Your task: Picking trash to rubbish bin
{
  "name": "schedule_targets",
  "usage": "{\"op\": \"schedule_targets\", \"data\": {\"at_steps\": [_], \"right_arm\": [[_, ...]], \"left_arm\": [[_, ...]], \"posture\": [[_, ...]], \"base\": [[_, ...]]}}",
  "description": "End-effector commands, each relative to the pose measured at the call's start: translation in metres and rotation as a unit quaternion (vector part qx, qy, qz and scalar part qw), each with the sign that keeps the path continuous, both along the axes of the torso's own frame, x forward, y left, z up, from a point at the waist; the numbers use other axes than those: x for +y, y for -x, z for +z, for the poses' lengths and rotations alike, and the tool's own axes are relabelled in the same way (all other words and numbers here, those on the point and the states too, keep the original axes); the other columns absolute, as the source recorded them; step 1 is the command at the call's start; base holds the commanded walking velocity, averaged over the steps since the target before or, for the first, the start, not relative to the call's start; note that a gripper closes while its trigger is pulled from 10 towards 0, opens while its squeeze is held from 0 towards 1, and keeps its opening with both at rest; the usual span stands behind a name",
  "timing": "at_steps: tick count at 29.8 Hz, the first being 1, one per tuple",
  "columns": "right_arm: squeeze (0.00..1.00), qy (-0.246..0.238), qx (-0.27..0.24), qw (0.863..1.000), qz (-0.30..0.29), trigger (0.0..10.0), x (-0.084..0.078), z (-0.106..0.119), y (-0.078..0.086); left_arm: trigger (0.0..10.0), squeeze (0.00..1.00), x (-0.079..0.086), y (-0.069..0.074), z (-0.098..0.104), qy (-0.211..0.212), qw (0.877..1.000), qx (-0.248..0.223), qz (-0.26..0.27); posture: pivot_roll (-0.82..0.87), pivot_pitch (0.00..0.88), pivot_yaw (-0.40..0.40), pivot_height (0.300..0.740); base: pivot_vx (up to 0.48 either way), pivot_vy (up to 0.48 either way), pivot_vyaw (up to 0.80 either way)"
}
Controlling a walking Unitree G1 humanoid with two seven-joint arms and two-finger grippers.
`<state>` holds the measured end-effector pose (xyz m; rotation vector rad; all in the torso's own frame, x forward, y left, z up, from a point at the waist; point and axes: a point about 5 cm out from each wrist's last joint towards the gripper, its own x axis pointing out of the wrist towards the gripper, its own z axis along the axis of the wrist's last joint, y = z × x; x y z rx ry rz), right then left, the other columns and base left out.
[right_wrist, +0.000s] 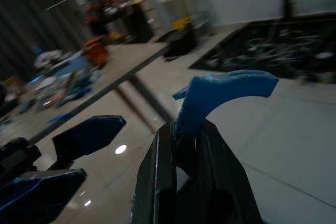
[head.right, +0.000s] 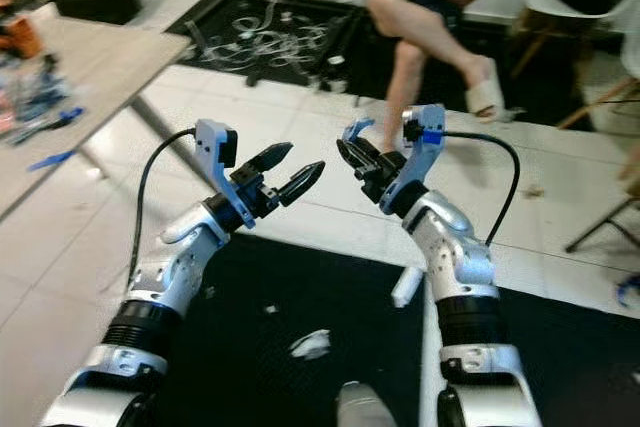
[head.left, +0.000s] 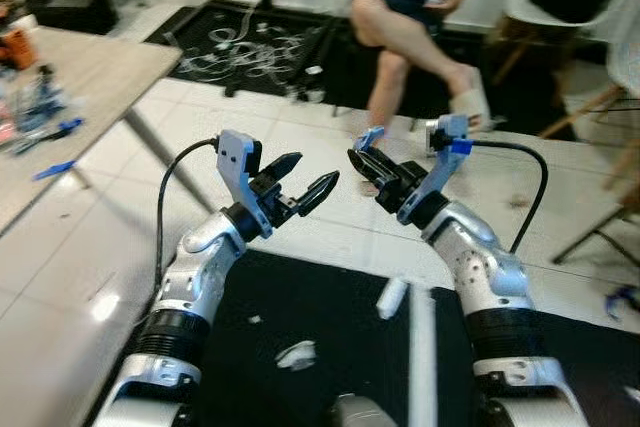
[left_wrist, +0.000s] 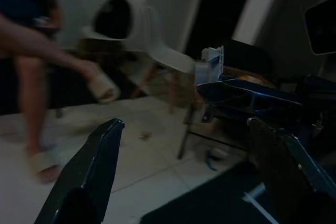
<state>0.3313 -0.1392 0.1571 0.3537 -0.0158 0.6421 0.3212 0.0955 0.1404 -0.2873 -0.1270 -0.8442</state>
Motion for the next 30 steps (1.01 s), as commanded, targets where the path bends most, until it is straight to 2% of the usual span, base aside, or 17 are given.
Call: {"op": "schedule_targets", "data": {"at_steps": [1,30], "right_arm": [[0.0,-0.004,0.003,1.0,0.003,10.0,0.0018,0.0007,-0.0006],[0.0,-0.003,0.005,1.0,0.004,10.0,0.0014,0.0012,-0.0009]], "left_arm": [[10.0,0.0,0.0007,0.0007,-0.003,0.006,1.0,0.008,0.001],[10.0,0.0,0.0006,0.0006,-0.0021,0.006,1.0,0.009,-0.001]], "posture": [[-0.1,0.0,0.016,0.74],[-0.1,0.0,0.018,0.74]], "base": [[0.0,0.0,-0.76],[0.0,0.0,-0.76]]}}
